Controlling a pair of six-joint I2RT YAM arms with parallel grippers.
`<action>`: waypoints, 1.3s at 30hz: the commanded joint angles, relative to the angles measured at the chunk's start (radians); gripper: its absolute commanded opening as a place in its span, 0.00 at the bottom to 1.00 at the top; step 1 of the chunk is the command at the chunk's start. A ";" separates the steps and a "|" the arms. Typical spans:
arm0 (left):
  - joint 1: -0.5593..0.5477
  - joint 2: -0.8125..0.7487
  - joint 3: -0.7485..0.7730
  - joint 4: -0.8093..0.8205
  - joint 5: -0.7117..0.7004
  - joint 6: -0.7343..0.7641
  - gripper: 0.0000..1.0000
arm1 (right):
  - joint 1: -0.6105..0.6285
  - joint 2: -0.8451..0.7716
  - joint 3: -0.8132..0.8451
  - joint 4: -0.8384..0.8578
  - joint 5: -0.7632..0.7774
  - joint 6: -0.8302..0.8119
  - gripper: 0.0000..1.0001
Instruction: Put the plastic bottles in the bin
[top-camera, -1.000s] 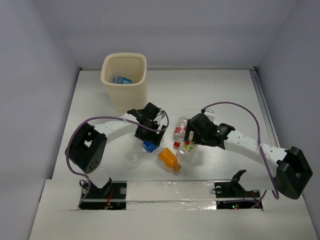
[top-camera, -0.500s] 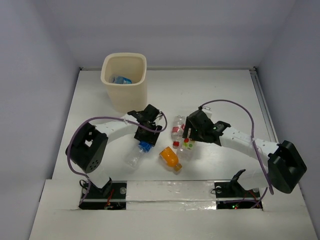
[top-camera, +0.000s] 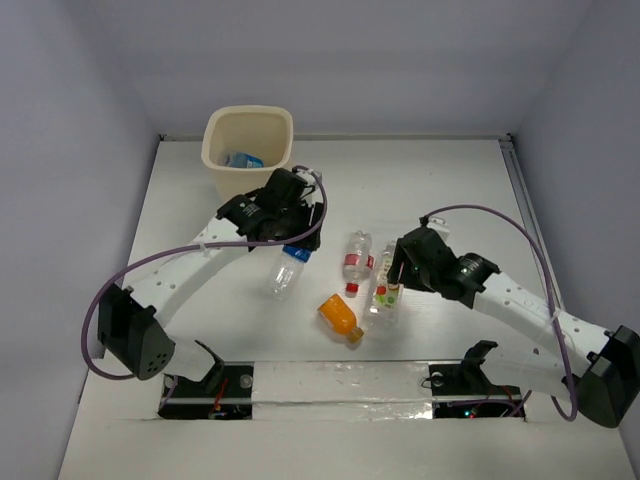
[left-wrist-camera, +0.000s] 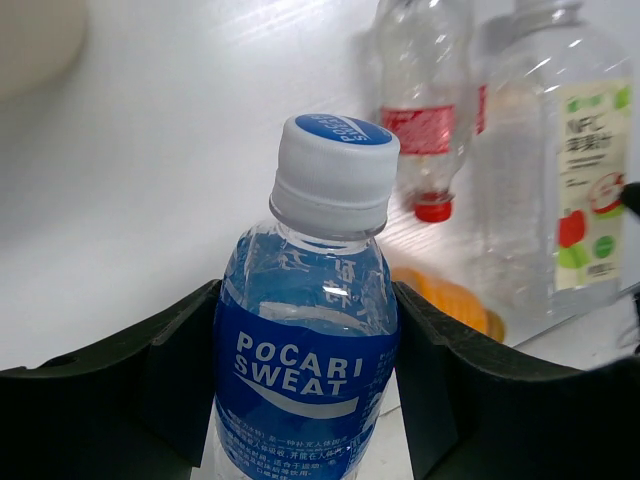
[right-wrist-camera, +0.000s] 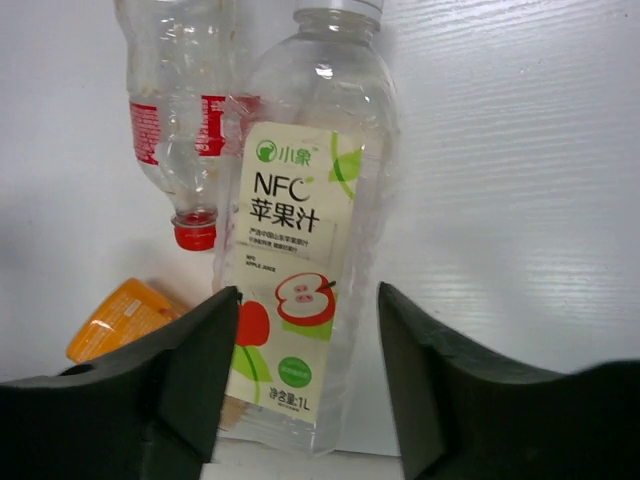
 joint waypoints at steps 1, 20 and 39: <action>-0.002 -0.028 0.089 -0.050 0.000 -0.023 0.38 | -0.006 0.009 0.024 -0.064 0.016 -0.026 0.68; 0.235 0.124 0.852 -0.002 -0.069 -0.093 0.37 | -0.017 0.199 0.166 0.001 -0.012 -0.068 1.00; 0.389 0.170 0.686 0.547 -0.319 -0.028 0.39 | -0.026 0.434 0.107 0.118 -0.010 -0.102 0.95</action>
